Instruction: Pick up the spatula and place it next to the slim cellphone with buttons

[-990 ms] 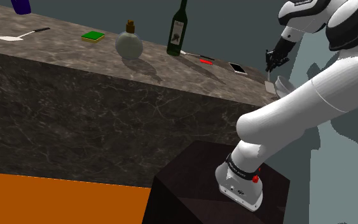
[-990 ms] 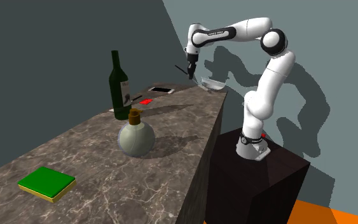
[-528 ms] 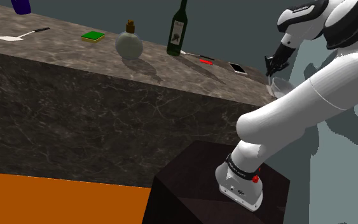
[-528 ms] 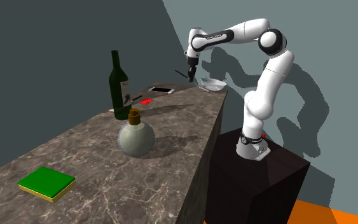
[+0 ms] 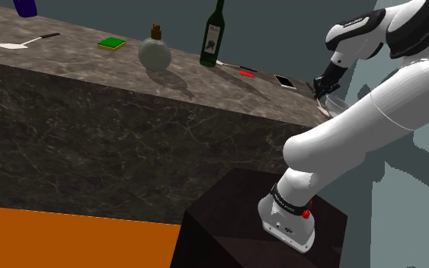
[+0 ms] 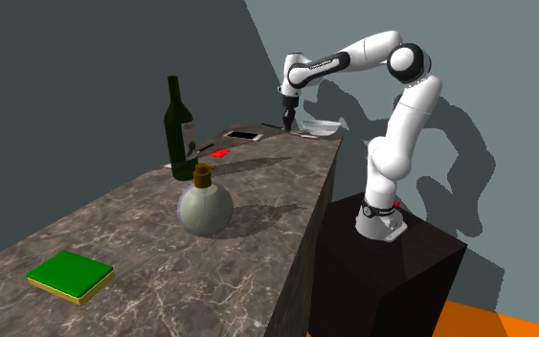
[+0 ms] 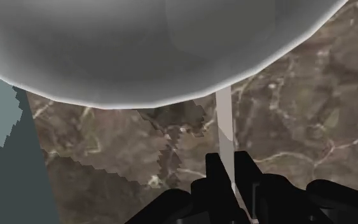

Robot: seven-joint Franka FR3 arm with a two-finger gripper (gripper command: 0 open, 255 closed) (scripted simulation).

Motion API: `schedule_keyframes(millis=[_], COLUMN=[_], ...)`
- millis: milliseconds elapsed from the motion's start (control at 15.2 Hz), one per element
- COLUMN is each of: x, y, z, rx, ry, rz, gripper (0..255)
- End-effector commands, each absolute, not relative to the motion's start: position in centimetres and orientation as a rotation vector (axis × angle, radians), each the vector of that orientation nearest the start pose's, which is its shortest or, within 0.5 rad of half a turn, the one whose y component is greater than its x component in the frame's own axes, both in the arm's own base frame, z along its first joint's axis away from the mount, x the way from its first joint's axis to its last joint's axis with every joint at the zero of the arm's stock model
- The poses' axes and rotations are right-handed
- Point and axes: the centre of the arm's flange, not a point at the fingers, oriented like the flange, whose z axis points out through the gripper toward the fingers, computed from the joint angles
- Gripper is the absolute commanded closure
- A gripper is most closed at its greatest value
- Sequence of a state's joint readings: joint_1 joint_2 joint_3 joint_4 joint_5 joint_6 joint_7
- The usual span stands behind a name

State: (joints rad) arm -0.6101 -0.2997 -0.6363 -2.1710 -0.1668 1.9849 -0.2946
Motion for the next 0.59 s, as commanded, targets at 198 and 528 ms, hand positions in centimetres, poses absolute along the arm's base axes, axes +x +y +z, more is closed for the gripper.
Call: schedule_keyframes(millis=[198,528], x=[12.71,12.72], y=[-47.21,-47.2], z=[49.22,49.23], rx=[-2.871,-2.871], ry=[1.339,1.339], rz=[-0.096,-0.096], gripper=[255,0])
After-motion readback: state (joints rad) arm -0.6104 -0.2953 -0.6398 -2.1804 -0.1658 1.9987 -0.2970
